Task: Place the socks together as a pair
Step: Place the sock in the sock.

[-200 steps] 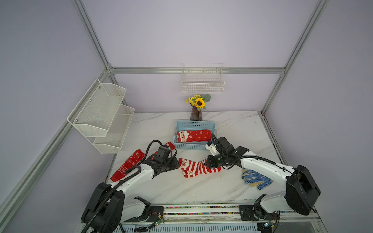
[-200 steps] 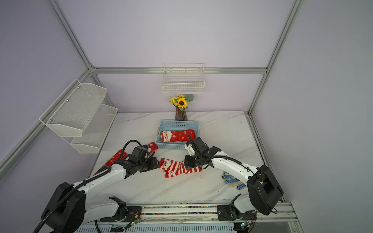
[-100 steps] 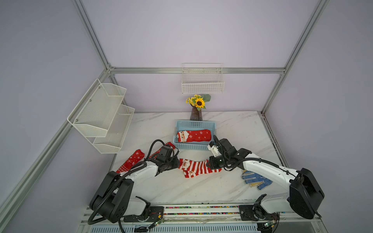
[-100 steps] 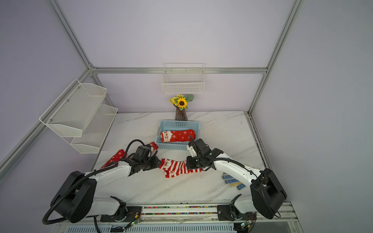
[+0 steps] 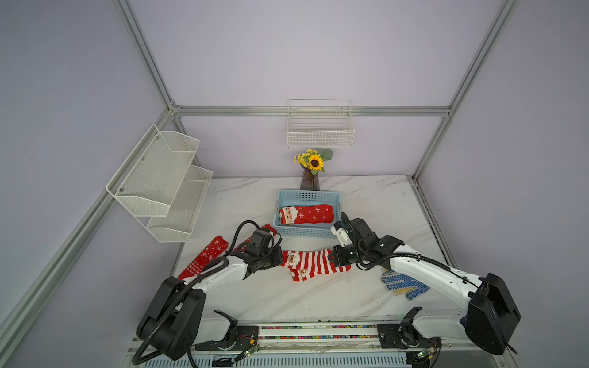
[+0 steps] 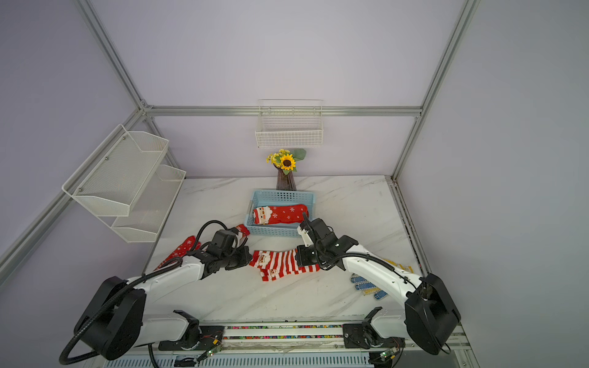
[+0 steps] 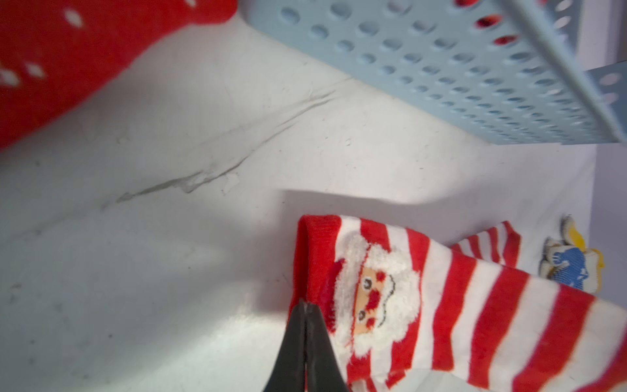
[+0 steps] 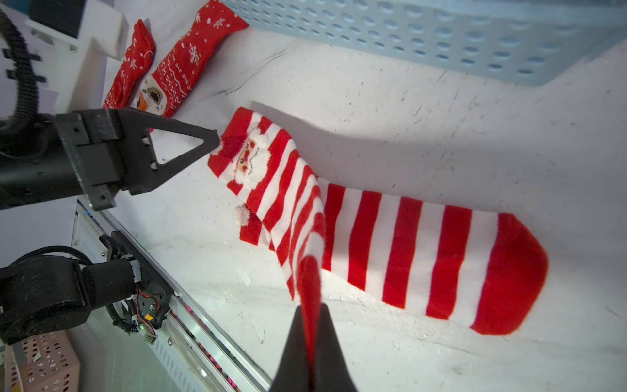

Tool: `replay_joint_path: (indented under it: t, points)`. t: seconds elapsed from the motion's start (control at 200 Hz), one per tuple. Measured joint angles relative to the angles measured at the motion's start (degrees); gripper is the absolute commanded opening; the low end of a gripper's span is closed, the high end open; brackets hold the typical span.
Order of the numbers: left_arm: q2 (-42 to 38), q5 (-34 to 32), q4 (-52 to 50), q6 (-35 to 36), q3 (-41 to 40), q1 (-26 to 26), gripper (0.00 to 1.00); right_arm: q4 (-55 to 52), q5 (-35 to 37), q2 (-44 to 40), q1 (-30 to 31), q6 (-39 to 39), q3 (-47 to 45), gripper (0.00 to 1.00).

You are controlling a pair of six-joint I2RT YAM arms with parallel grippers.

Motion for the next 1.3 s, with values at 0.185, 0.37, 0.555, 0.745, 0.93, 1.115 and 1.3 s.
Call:
replay_joint_path:
  t: [0.185,0.37,0.555,0.745,0.93,1.115,1.3]
  points:
    - [-9.84,-0.35,-0.66,-2.78,0.31,-4.17,0.00,-1.90,1.53,-0.72,-0.96,-3.89,2.01,0.00]
    - [-13.94,-5.07,-1.07,-8.76,0.22,-14.97,0.00,-5.53,2.51,0.52,-6.62,-9.11,3.72,0.00]
    - [-13.77,-11.21,-0.81,-12.90,-0.26,-21.57,0.00,-7.89,5.03,5.90,-8.59,-11.19,6.58,0.00]
    - [-9.66,-14.88,-0.72,-13.42,-0.26,-22.14,0.00,-8.68,5.57,10.93,-8.61,-12.09,7.56,0.00]
    - [-6.23,-16.11,0.17,-12.46,-0.26,-22.14,0.00,-9.29,6.69,11.41,-8.61,-11.98,7.54,0.00]
    - [-4.94,-16.83,0.37,-11.39,-0.26,-22.14,0.00,-9.44,6.97,11.41,-8.61,-10.99,6.51,0.00]
    - [-3.80,-16.76,1.33,-10.97,-0.26,-22.14,0.00,-9.84,6.88,11.30,-8.61,-9.55,6.14,0.00]
